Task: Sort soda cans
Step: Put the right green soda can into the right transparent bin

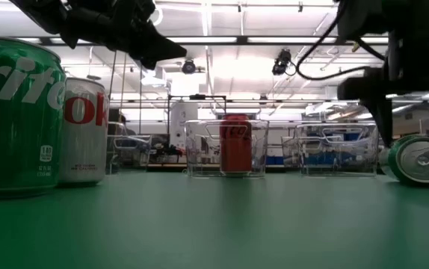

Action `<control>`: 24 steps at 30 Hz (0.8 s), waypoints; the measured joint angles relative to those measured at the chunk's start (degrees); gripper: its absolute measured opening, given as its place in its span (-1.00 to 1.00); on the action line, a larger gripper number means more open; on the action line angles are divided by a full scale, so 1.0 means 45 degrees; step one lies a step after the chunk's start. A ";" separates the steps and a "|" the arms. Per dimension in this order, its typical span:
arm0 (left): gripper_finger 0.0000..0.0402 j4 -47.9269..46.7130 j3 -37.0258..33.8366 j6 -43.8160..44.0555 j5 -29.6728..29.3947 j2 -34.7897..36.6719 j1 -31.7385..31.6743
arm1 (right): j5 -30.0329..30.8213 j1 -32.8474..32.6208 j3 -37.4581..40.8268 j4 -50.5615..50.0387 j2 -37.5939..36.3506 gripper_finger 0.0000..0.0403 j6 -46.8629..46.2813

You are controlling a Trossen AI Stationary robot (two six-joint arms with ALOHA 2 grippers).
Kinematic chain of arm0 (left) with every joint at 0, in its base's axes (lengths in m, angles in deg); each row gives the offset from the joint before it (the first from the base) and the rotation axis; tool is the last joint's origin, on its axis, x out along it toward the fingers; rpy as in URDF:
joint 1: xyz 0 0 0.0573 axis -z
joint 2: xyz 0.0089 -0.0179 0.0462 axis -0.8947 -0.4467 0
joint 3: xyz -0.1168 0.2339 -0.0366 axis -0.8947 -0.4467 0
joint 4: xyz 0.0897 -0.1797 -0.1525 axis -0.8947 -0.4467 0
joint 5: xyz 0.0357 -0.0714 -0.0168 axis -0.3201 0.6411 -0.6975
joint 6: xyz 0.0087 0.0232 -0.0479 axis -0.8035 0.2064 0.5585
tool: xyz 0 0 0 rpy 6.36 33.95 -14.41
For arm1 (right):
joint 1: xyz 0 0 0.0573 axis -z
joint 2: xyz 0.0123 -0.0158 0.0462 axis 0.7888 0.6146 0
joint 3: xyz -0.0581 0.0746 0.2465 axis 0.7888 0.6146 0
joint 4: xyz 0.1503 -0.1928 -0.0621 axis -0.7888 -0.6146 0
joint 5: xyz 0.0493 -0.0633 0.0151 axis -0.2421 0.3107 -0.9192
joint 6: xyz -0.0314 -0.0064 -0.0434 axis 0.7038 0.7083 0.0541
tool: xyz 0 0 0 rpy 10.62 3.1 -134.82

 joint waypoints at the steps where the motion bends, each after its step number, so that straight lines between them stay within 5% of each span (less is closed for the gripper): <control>1: -0.95 -0.0050 0.0000 -0.0006 0.0000 0.0000 0.0000 | -0.0070 0.0041 -0.0005 -0.0025 0.0275 0.57 -0.0035; 24: -0.95 -0.0041 -0.0135 0.0091 0.0015 0.0000 0.0000 | 0.0412 0.1071 0.0107 0.0323 0.3972 0.71 0.5228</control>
